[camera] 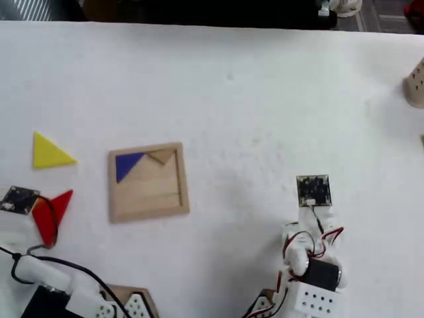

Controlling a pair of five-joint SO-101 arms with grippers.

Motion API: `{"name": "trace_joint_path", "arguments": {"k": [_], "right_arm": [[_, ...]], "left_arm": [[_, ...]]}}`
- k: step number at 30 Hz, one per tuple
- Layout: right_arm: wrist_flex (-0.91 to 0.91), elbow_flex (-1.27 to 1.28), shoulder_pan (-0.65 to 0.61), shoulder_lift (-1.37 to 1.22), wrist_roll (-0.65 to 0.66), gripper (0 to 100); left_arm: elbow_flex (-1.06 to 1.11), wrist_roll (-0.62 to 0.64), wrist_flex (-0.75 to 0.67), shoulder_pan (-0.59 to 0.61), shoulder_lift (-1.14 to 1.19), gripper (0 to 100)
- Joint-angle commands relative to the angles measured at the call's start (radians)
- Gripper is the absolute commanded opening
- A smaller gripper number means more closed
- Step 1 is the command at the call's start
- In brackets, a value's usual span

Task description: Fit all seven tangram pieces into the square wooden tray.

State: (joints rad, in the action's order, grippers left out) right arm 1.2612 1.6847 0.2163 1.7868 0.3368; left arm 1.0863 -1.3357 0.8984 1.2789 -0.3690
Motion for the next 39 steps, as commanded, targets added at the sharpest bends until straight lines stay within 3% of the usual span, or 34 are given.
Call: {"name": "trace_joint_path", "arguments": {"k": [1,11,20,26,31,39], "right_arm": [[0.005,0.006,0.005,0.012,0.009,1.7],[0.005,0.006,0.005,0.012,0.009,1.7],[0.005,0.006,0.005,0.012,0.009,1.7],[0.005,0.006,0.005,0.012,0.009,1.7],[0.005,0.006,0.005,0.012,0.009,1.7],[0.005,0.006,0.005,0.012,0.009,1.7]], "left_arm": [[0.023,-0.011,-0.032,-0.002,0.007,8],[0.021,-0.003,-0.021,-0.002,-0.002,11],[-0.278,-0.003,0.397,-0.021,0.004,11],[-0.299,0.009,0.443,-0.082,0.001,11],[-0.359,0.224,0.554,-0.231,-0.002,11],[-0.427,0.824,0.624,-0.630,-0.002,11]]}}
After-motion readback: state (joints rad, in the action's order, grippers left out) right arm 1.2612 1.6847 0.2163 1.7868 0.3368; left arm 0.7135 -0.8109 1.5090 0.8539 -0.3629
